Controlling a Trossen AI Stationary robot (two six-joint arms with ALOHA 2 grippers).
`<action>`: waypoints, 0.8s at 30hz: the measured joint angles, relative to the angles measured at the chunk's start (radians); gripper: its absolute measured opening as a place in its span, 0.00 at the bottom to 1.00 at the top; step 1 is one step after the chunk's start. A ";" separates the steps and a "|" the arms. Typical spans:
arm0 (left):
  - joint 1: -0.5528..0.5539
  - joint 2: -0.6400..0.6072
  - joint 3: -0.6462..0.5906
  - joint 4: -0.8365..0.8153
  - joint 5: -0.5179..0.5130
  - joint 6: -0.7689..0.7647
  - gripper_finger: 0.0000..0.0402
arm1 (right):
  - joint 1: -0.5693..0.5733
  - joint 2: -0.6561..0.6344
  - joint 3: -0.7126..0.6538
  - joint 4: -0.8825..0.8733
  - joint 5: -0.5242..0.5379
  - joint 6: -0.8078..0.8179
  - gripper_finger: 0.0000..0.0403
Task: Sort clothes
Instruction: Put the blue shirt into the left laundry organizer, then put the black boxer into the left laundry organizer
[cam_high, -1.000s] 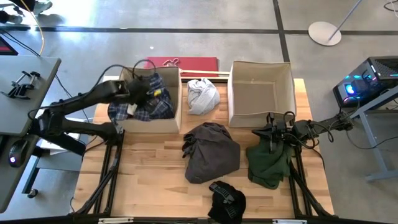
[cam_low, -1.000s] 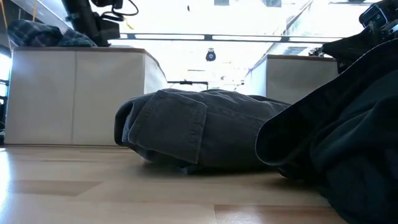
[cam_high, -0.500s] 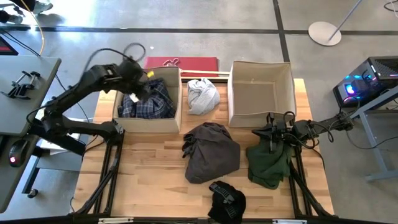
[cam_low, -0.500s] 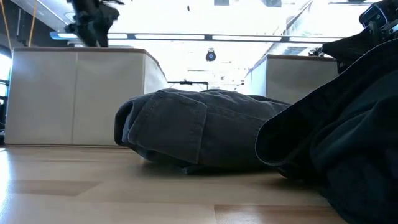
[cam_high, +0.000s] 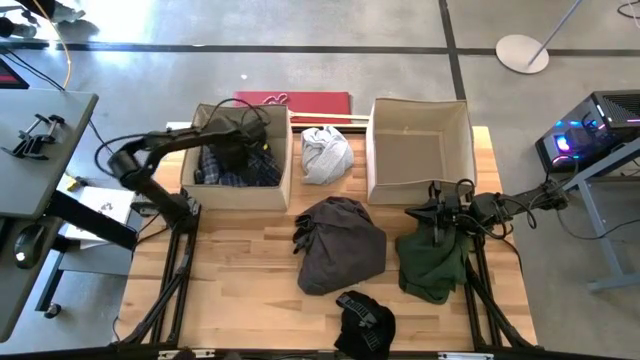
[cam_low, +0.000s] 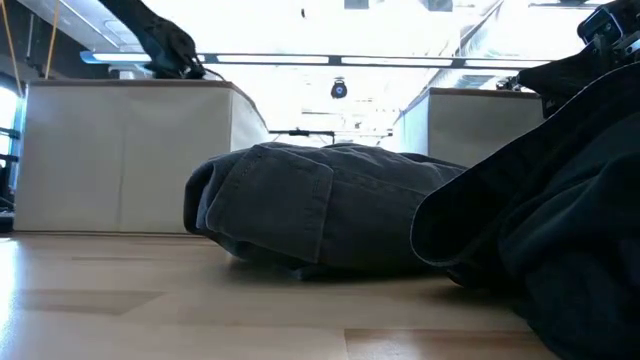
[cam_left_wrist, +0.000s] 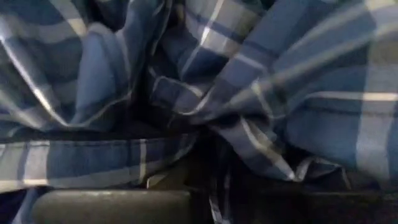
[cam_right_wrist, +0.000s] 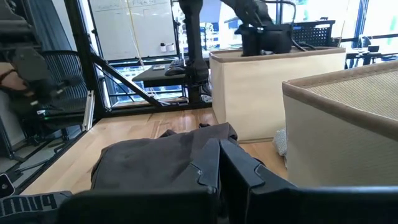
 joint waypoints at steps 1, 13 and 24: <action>0.002 0.008 0.020 -0.006 -0.017 0.010 0.06 | 0.000 0.000 0.000 0.000 0.000 0.000 0.00; -0.063 -0.270 0.244 -0.075 -0.145 0.004 0.15 | 0.000 0.000 0.000 0.000 0.000 0.000 0.00; -0.227 -0.666 0.181 0.146 -0.078 -0.058 0.32 | 0.000 0.000 0.000 0.000 0.000 0.000 0.00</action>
